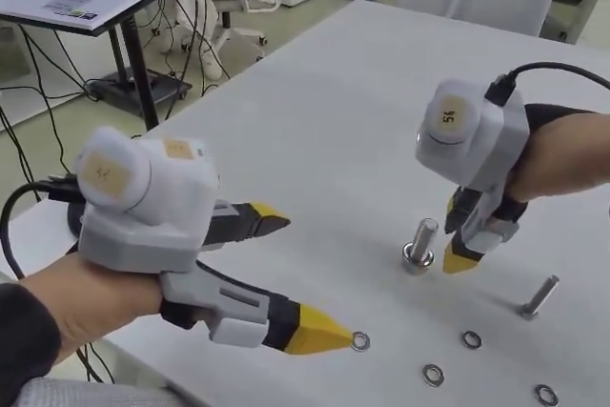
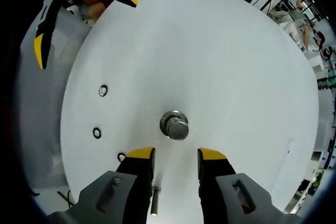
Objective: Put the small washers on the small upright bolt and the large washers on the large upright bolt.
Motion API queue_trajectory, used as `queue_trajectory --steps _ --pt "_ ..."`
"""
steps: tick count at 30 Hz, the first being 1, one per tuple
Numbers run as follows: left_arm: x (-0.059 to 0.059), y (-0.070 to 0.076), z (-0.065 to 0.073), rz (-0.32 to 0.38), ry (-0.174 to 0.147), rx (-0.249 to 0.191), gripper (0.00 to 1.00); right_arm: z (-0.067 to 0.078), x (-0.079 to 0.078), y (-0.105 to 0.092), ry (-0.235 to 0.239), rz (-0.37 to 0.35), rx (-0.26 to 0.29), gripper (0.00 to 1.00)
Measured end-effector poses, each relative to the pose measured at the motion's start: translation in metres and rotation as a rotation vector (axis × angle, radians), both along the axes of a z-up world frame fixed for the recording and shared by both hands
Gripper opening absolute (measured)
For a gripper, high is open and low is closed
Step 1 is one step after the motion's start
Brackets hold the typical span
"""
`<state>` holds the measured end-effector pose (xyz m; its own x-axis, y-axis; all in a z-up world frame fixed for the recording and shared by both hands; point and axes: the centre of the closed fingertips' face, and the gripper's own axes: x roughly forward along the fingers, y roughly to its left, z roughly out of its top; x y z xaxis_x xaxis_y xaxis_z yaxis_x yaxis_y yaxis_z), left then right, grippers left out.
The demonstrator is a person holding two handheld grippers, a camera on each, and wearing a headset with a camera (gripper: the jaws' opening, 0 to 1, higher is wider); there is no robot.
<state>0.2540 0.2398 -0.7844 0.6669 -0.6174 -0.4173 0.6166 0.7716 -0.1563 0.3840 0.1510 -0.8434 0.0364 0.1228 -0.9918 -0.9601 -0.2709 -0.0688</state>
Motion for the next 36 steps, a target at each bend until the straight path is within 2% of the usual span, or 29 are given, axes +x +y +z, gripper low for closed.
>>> queue_trajectory --steps 11,23,36 --pt "0.001 -0.001 0.000 -0.008 0.001 0.006 0.87 0.001 -0.004 -0.020 -0.005 -0.024 -0.007 0.33" --pt "0.002 -0.001 0.001 -0.008 -0.004 0.007 0.87 0.003 -0.029 -0.031 0.002 -0.029 -0.004 0.33" --pt "0.000 -0.004 0.004 -0.011 -0.019 0.010 0.87 -0.009 -0.055 -0.042 0.026 -0.015 -0.023 0.33"
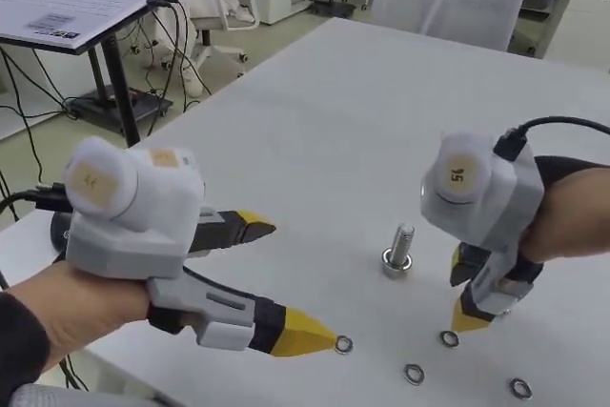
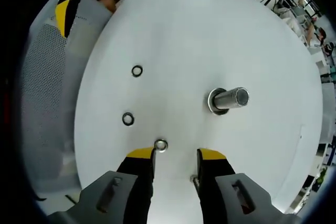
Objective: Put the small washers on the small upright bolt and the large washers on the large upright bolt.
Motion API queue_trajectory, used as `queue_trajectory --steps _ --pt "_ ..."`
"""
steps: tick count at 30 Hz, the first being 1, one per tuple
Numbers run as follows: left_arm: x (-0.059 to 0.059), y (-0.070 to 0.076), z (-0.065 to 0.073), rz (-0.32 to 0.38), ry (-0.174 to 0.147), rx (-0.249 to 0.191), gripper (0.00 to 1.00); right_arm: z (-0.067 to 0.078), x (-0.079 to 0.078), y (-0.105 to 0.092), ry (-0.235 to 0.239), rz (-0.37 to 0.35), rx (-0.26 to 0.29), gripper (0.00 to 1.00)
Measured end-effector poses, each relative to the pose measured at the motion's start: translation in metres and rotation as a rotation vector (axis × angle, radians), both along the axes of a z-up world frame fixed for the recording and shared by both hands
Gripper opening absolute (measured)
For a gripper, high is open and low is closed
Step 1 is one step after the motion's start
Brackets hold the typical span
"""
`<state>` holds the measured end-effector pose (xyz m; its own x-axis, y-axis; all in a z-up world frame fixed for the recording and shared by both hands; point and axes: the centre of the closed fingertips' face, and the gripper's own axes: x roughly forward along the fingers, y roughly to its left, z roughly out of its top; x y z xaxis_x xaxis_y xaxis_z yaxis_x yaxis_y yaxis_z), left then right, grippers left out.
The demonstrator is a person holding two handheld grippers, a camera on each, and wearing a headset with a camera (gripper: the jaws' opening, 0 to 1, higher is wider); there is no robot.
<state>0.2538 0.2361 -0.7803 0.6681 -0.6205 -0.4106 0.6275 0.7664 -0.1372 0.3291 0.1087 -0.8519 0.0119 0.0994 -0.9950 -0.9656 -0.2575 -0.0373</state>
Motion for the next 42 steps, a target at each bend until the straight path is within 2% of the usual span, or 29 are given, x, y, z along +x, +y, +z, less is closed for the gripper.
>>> queue_trajectory --steps 12,19,42 --pt "-0.004 -0.003 0.002 -0.002 -0.011 0.002 0.86 -0.015 -0.016 -0.009 0.027 -0.004 -0.012 0.30" --pt "-0.005 -0.005 0.003 -0.004 -0.012 0.005 0.86 -0.020 -0.016 -0.011 0.027 -0.008 -0.013 0.25" --pt "-0.003 -0.006 0.003 -0.016 -0.008 0.006 0.86 -0.024 -0.018 -0.010 0.023 0.003 -0.012 0.18"
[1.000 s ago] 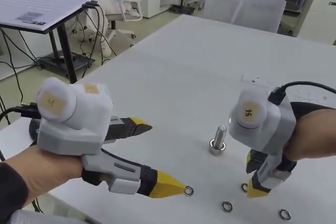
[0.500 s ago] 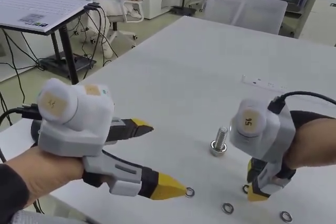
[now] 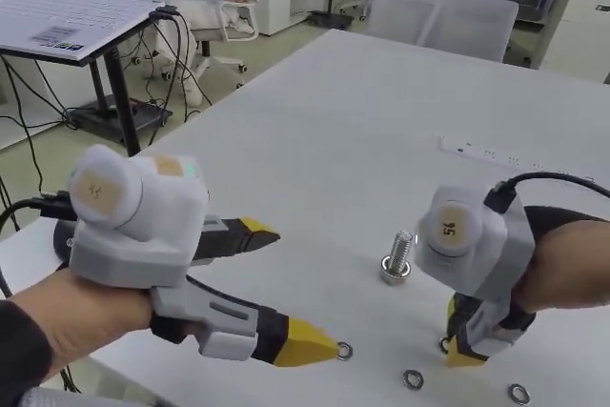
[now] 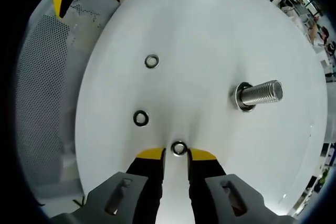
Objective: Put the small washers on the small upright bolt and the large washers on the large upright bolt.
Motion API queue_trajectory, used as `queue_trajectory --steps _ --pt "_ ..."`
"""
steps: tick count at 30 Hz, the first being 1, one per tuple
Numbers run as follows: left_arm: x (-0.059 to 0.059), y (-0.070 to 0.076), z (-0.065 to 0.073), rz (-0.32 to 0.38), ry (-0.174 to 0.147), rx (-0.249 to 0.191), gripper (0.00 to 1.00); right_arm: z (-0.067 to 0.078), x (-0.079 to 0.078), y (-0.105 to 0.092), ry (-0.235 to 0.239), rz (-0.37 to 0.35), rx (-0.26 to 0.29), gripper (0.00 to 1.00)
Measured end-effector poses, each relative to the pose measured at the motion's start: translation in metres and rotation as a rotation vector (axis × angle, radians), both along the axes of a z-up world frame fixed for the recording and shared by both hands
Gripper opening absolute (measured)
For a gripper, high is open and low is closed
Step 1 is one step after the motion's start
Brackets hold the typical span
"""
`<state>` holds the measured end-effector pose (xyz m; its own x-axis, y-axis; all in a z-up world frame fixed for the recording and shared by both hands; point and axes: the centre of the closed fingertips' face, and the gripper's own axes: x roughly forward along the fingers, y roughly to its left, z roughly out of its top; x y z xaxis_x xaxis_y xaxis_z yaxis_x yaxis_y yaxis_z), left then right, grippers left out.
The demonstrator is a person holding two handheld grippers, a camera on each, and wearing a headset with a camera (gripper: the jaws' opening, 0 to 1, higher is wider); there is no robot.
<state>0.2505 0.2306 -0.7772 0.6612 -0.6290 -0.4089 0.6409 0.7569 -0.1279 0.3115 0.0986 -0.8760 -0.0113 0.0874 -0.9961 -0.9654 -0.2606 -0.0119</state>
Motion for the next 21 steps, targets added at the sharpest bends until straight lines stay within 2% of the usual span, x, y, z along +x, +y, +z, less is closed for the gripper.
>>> queue_trajectory --steps 21 --pt "-0.0011 -0.0013 0.0005 -0.003 -0.001 0.001 0.86 -0.0009 0.0020 0.0021 0.001 -0.022 0.015 0.14"
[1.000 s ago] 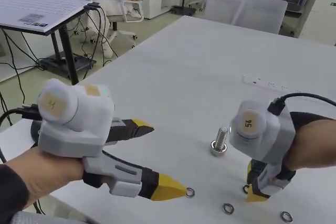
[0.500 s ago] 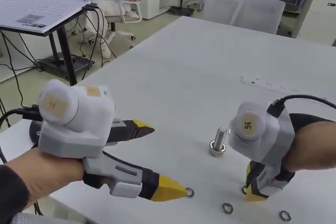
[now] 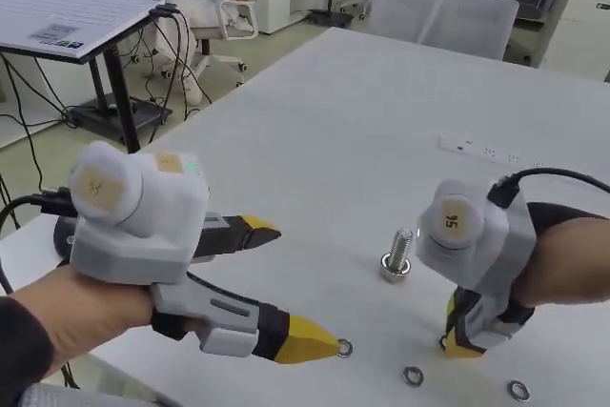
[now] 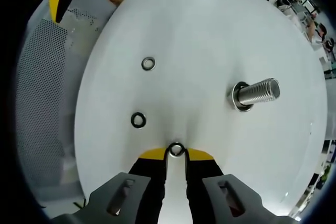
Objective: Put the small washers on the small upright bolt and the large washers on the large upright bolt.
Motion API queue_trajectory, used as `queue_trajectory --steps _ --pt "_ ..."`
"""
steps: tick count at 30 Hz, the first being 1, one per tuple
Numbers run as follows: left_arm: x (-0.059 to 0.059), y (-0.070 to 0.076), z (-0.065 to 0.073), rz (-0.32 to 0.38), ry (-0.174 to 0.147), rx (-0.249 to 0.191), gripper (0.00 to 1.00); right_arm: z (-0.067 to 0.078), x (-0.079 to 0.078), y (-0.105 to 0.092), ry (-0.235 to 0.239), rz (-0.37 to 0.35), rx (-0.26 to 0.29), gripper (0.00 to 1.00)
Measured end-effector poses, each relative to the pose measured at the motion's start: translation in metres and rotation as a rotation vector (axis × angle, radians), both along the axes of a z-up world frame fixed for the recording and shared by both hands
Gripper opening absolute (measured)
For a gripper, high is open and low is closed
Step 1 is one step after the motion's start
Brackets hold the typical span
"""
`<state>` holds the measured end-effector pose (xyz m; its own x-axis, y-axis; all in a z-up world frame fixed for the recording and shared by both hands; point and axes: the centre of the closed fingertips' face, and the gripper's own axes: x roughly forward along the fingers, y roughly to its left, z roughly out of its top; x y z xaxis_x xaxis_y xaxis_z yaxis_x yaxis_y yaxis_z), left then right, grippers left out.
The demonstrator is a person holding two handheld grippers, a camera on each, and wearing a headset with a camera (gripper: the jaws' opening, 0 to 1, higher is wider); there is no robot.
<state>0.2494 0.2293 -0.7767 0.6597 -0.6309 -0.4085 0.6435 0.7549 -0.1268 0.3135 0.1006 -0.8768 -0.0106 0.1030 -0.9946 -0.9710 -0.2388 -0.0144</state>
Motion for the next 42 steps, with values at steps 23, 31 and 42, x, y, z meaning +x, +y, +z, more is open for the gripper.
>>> queue_trajectory --steps 23,31,42 --pt "-0.004 -0.008 0.000 -0.037 0.006 0.008 0.86 0.007 -0.002 0.000 0.002 -0.030 0.017 0.13" --pt "-0.004 -0.014 0.003 -0.069 0.001 0.022 0.86 0.014 -0.003 -0.001 -0.003 -0.039 0.027 0.13" --pt "-0.003 -0.020 0.005 -0.102 0.004 0.034 0.86 0.027 -0.004 -0.006 -0.005 -0.063 0.046 0.13"
